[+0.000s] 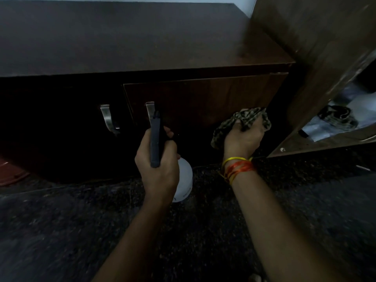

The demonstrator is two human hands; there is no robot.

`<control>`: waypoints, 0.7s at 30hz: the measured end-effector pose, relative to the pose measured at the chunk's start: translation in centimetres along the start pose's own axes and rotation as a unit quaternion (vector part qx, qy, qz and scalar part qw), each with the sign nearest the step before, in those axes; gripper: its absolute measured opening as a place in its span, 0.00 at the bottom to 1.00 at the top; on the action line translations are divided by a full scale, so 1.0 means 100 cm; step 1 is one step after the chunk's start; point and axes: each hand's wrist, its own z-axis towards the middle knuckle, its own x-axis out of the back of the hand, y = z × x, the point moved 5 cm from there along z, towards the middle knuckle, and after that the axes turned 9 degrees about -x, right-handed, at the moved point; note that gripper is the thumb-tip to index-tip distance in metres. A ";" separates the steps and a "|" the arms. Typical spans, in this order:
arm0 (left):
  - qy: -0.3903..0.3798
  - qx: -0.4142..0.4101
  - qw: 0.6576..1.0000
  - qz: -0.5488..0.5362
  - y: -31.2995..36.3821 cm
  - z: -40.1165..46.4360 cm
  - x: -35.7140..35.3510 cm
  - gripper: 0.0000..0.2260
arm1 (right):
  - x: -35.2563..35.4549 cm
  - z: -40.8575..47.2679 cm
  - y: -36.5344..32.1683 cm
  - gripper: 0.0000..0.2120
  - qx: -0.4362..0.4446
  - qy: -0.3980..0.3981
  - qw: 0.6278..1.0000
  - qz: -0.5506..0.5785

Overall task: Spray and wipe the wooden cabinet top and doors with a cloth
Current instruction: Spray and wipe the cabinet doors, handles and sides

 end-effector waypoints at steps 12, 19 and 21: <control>0.010 -0.023 1.000 0.013 -0.005 0.001 0.027 0.04 | -0.039 -0.038 0.014 0.28 -0.170 -0.069 0.983 0.023; 0.023 -0.025 0.999 0.014 0.001 0.002 0.039 0.04 | -0.040 -0.069 0.001 0.25 -0.126 -0.086 0.988 0.029; 0.028 -0.021 0.999 0.014 0.002 -0.001 0.044 0.04 | -0.044 -0.075 0.009 0.23 -0.155 -0.100 0.982 0.049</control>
